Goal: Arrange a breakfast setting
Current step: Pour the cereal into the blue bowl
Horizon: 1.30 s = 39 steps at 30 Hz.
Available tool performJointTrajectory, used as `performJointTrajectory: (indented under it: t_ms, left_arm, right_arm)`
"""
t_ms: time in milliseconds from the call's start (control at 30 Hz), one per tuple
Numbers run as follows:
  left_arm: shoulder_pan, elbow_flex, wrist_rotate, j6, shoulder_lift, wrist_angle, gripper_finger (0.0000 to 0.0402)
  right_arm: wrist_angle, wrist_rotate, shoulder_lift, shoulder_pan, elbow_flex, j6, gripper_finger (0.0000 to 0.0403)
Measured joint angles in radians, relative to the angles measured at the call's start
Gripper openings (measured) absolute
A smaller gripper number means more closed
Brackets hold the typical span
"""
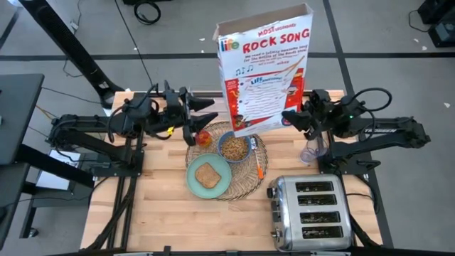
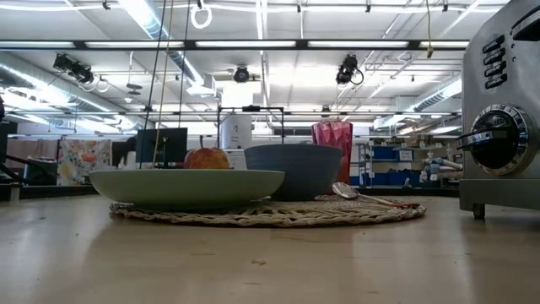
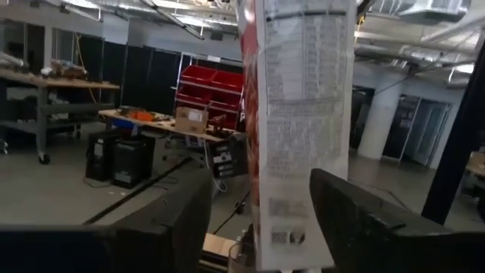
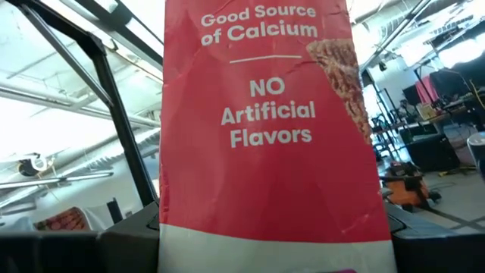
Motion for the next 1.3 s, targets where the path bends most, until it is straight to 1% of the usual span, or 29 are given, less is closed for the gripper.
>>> performJointTrajectory:
  t_ms: [100,267,367,467,567,733,867,967,1067,1167,1300]
  left_arm:
    - [0.0,0.0,0.011,-0.048,0.0,-0.004,0.0259]
    - [0.0,0.0,0.016,-0.097,0.013,-0.001,0.033]
    - [0.0,0.0,0.023,-0.099,0.022,0.0,0.0354]
    - [0.001,0.0,0.034,-0.136,0.026,0.006,0.0359]
    - [0.005,0.0,0.108,-0.155,0.032,0.007,0.0359]
    - [0.005,0.0,0.129,-0.186,0.034,0.006,0.0359]
    - [0.008,0.0,0.202,-0.178,0.035,0.006,0.0359]
    - [0.005,-0.001,0.211,-0.175,0.038,0.004,0.036]
    - [0.011,-0.001,0.258,-0.173,0.038,0.018,0.036]
    - [0.016,-0.001,0.262,-0.173,0.038,0.015,0.036]
    - [0.026,-0.001,0.178,-0.171,0.038,0.066,0.036]
  right_arm:
    - [-0.011,-0.001,0.012,-0.003,0.0,-0.002,0.0233]
    - [-0.009,-0.02,0.035,-0.003,0.0,-0.015,0.0233]
    - [-0.012,-0.031,0.054,-0.003,0.0,-0.034,0.0233]
    - [-0.005,-0.047,0.067,-0.003,0.0,-0.053,0.0233]
    - [-0.004,-0.05,0.078,-0.003,0.001,-0.073,0.0233]
    - [-0.012,-0.05,0.08,-0.011,0.001,-0.11,0.0233]
    - [-0.022,-0.053,0.069,-0.03,0.001,-0.111,0.0233]
    - [-0.039,-0.05,0.068,-0.041,0.0,-0.101,0.0233]
    - [-0.051,-0.047,0.066,-0.048,0.001,-0.09,0.0232]
    - [-0.061,-0.048,0.069,-0.048,0.001,-0.091,0.0232]
    - [-0.067,-0.039,0.084,-0.045,0.001,-0.118,0.0232]
